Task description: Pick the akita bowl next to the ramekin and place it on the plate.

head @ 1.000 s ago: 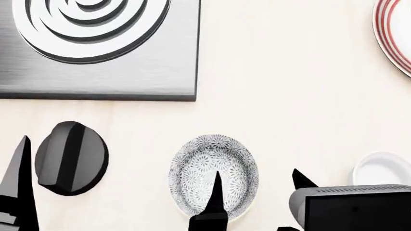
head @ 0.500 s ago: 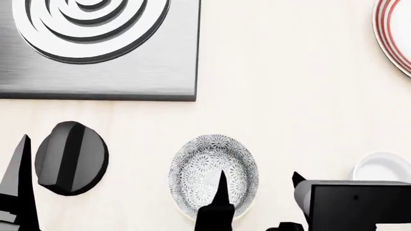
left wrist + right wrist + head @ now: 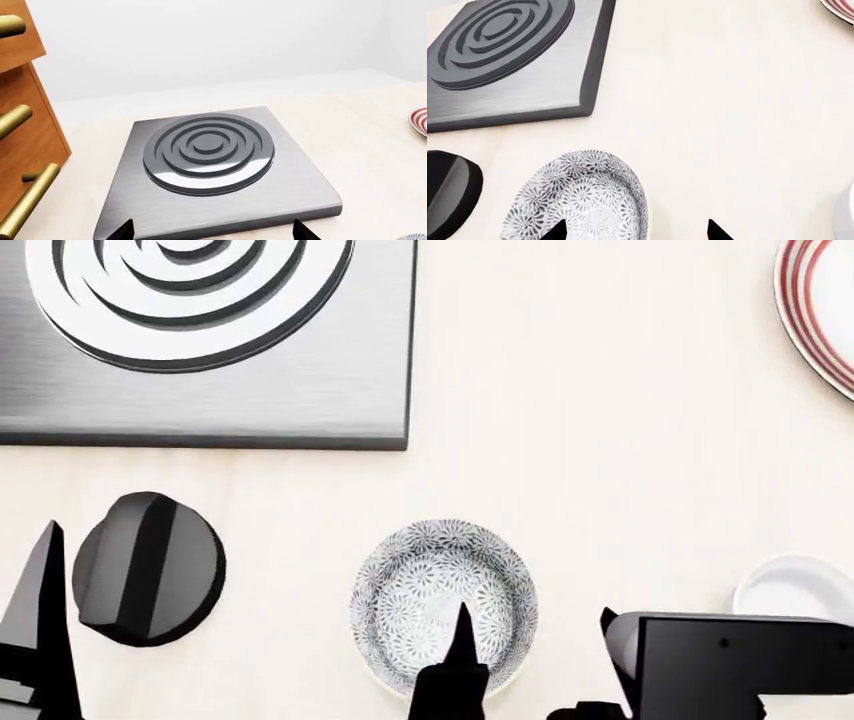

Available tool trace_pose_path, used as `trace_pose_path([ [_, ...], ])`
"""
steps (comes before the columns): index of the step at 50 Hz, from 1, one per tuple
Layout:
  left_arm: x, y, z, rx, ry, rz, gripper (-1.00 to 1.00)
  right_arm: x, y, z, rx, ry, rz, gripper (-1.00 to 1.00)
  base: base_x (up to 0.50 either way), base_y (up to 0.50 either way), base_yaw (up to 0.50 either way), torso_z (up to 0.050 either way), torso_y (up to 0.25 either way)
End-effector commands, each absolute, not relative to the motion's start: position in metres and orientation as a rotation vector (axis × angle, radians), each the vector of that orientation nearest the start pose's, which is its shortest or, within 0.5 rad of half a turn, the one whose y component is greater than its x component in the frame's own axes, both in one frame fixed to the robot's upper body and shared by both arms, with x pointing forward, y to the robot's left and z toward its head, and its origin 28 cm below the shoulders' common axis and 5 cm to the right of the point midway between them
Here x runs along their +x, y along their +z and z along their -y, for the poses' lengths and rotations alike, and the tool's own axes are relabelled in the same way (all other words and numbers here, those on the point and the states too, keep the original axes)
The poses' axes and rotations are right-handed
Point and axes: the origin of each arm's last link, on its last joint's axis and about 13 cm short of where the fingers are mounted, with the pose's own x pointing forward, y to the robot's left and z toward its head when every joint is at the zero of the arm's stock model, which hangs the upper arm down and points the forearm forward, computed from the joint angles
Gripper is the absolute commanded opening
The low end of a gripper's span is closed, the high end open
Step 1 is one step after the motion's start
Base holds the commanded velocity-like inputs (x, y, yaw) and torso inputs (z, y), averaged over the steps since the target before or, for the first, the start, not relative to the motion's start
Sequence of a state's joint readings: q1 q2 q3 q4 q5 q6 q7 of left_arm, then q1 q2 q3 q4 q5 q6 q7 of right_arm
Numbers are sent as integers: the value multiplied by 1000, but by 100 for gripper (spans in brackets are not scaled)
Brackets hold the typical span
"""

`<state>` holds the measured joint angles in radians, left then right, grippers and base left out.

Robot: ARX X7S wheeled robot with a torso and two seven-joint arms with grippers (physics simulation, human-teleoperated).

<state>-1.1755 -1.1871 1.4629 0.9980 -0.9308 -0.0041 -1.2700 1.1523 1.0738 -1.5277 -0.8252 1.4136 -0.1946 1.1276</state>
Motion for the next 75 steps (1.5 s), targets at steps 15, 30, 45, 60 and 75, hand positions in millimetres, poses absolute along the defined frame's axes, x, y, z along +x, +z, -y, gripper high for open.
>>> trace_pose_path([
  [15,141,217,-217,103,-107,323,100,171,196,98,199,168,-197,100,0,0,0,0,0],
  [30,141,216,-217,104,-108,322,100,176,195,97,205,177,-201,100,0,0,0,0,0],
  [45,141,215,-217,103,-106,321,100,178,193,96,204,184,-209,100,0,0,0,0,0],
  [60,142,216,-217,103,-105,321,100,184,190,97,212,179,-220,100,0,0,0,0,0],
  [75,141,216,-217,105,-106,320,100,186,186,96,218,185,-233,-100,0,0,0,0,0],
])
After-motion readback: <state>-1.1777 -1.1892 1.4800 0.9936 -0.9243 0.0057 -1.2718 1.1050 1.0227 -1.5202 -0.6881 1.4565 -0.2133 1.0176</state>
